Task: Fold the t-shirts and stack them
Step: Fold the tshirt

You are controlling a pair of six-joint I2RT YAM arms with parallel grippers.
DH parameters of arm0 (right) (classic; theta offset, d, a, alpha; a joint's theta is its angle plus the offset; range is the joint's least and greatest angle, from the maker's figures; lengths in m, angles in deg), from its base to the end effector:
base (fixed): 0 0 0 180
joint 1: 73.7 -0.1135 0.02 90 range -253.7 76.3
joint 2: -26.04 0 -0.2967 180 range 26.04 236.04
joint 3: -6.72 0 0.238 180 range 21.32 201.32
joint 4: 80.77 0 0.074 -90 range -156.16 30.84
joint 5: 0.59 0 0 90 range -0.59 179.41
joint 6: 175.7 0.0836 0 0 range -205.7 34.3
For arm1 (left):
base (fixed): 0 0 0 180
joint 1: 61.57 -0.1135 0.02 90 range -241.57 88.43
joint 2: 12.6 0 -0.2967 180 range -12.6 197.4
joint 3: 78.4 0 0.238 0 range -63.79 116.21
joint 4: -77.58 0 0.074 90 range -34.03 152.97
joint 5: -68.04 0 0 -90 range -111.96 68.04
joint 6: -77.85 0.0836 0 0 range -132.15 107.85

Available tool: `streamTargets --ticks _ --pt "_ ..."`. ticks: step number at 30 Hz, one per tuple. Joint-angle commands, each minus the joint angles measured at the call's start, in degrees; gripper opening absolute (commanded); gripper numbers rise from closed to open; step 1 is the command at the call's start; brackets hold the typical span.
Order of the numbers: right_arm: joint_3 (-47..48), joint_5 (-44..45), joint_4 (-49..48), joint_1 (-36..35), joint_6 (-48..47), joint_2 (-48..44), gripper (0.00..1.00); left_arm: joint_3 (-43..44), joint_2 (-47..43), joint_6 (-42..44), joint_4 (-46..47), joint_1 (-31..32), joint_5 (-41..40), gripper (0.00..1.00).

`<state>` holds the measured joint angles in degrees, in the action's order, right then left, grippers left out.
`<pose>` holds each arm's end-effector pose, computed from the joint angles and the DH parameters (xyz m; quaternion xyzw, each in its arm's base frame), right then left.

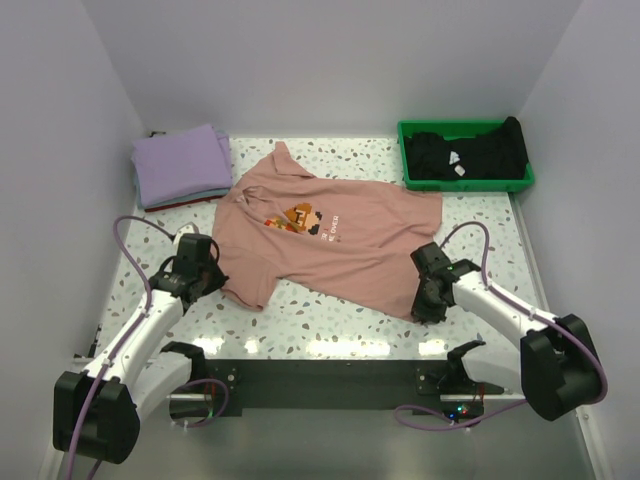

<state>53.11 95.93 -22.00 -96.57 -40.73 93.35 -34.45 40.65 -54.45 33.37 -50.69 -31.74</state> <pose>0.1474 0.0519 0.1477 0.1956 0.9749 0.0031 0.1060 0.1700 -0.0182 0.1870 -0.2819 0.9037 -0.0672 0.3152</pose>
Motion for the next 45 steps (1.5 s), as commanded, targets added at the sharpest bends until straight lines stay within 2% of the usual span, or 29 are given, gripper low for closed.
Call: streamTargets --ticks 1,5,8,12,16,25,35,39,42,45 --pt "-0.4 2.4 -2.3 -0.2 0.3 1.2 0.21 0.4 -0.3 1.6 2.6 -0.6 0.9 0.00" --pt "0.1 1.0 -1.9 -0.2 -0.2 1.5 0.07 4.1 0.4 2.5 1.5 -0.6 3.7 0.00" --pt "1.3 -0.6 0.4 -0.2 -1.2 0.3 0.00 8.0 1.9 3.8 -2.9 -0.7 5.6 0.00" --pt "3.9 -2.2 5.7 -0.2 -2.4 -2.5 0.00 10.8 0.3 5.0 -8.2 -0.7 6.9 0.00" --pt "8.8 -3.8 14.8 -0.2 -1.4 -4.9 0.00 12.1 -5.1 5.7 -14.9 -0.7 4.0 0.00" --pt "8.6 -5.5 20.9 -2.2 -2.0 -5.7 0.00 15.7 -14.7 3.1 -29.5 -0.7 2.5 0.00" --pt "8.4 -6.3 28.9 -4.2 0.6 -12.1 0.00 23.0 -19.9 0.6 -45.6 -0.6 0.0 0.00" --pt "8.5 -6.4 31.3 -5.0 1.8 -14.0 0.00 22.7 -23.4 -0.4 -45.8 -0.7 5.4 0.00" --pt "8.6 -6.4 32.4 -5.7 2.5 -14.8 0.00 21.1 -23.7 -1.6 -45.7 -0.7 6.8 0.00" --pt "8.6 -6.4 33.8 -5.8 2.5 -16.0 0.00 23.4 -22.8 -1.4 -45.8 -0.7 6.4 0.00"
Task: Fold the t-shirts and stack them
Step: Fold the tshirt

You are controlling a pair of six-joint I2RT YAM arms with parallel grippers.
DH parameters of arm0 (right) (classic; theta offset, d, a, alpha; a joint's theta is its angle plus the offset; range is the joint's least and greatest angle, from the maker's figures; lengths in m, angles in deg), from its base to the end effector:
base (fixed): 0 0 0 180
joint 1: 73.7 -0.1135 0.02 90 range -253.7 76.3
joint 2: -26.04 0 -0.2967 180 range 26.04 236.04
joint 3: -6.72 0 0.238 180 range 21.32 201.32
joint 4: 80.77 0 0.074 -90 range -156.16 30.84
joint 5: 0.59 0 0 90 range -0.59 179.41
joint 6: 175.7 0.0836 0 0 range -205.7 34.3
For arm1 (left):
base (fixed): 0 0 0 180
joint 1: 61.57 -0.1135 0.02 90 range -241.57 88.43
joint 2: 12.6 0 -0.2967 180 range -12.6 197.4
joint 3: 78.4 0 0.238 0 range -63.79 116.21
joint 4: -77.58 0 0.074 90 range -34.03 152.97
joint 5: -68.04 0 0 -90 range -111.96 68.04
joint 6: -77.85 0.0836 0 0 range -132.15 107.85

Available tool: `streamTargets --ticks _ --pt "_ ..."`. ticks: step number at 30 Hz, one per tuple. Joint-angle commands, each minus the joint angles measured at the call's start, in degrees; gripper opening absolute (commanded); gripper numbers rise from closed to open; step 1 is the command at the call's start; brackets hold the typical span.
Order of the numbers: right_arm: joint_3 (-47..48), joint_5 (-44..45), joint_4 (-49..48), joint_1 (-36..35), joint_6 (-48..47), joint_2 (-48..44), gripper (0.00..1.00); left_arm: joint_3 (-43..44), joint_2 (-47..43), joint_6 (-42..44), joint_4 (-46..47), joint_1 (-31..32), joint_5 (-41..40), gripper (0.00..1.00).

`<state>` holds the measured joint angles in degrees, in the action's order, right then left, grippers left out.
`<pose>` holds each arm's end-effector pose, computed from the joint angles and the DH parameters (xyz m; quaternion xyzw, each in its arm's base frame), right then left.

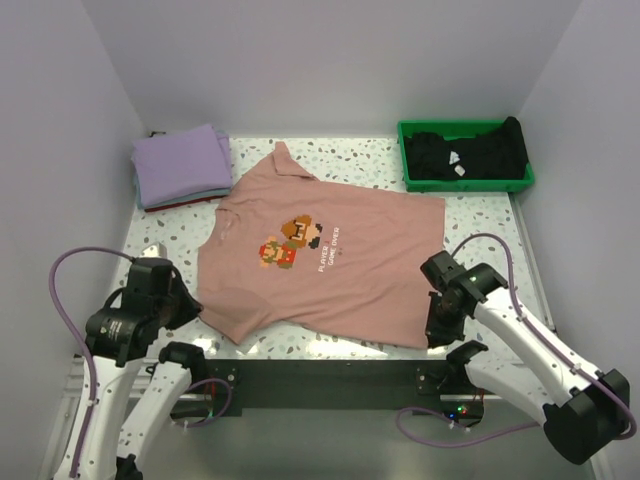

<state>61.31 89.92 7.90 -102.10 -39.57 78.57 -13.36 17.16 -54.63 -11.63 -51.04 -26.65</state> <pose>0.0766 0.0406 0.2002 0.1542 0.9876 0.0144 0.0262 0.0498 -0.0023 0.2711 -0.2737 0.9099 -0.1032 0.2942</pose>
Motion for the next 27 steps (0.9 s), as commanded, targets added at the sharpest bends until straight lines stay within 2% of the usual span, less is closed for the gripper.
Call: streamTargets --ticks 1,5,9,16,27 --pt "0.4 -1.6 4.0 -0.6 1.3 -1.7 0.00 3.1 0.9 -1.1 -0.8 -0.3 1.3 0.00" --pt "1.0 -1.6 4.4 -0.7 1.9 -1.6 0.00 5.5 1.6 -1.9 -0.7 -0.3 2.5 0.00" --pt "1.8 -0.7 3.3 -0.6 1.8 -0.8 0.00 4.2 2.2 -1.4 0.6 -0.2 1.8 0.00" --pt "1.9 2.4 0.9 -0.7 1.2 2.0 0.00 1.2 5.7 0.6 8.6 -0.2 3.2 0.00" --pt "1.5 3.9 -11.1 1.1 -0.1 11.1 0.00 -1.1 14.4 3.2 21.9 -0.3 4.4 0.00"
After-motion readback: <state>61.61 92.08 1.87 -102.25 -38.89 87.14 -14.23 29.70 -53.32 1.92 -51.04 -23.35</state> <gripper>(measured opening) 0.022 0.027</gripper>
